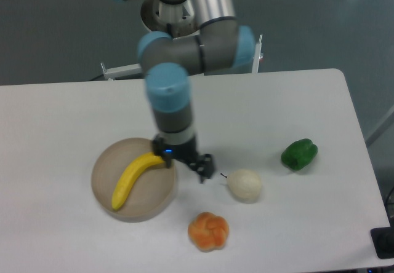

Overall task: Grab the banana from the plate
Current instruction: 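Move the gripper over the plate and lower it onto the yellow banana, then close the gripper around the middle of the banana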

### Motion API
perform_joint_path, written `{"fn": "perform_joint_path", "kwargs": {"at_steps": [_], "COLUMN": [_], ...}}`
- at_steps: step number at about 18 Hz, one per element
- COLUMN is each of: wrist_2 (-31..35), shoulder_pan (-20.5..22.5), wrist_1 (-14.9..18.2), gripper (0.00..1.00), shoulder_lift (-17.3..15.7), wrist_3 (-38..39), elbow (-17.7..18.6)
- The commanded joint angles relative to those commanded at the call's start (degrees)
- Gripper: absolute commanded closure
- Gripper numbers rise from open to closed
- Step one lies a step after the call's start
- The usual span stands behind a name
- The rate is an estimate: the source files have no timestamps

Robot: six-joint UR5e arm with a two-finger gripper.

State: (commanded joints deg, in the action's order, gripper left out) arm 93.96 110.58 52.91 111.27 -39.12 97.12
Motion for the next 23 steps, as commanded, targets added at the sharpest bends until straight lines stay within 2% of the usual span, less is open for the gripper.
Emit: {"fn": "perform_joint_path", "kwargs": {"at_steps": [7, 15, 19, 23], "wrist_2": [0.2, -0.3, 0.1, 0.1], "shoulder_pan": [-4.8, -5.5, -5.5, -5.5], "wrist_1": [-0.2, -1.6, -2.3, -2.4], "gripper": [0.00, 0.00, 0.00, 0.00], "shoulder_lift": [0.5, 2.6, 5.0, 5.1], "wrist_3": [2.6, 3.8, 3.8, 4.3], "elbow": [4.2, 4.6, 4.1, 4.4]}}
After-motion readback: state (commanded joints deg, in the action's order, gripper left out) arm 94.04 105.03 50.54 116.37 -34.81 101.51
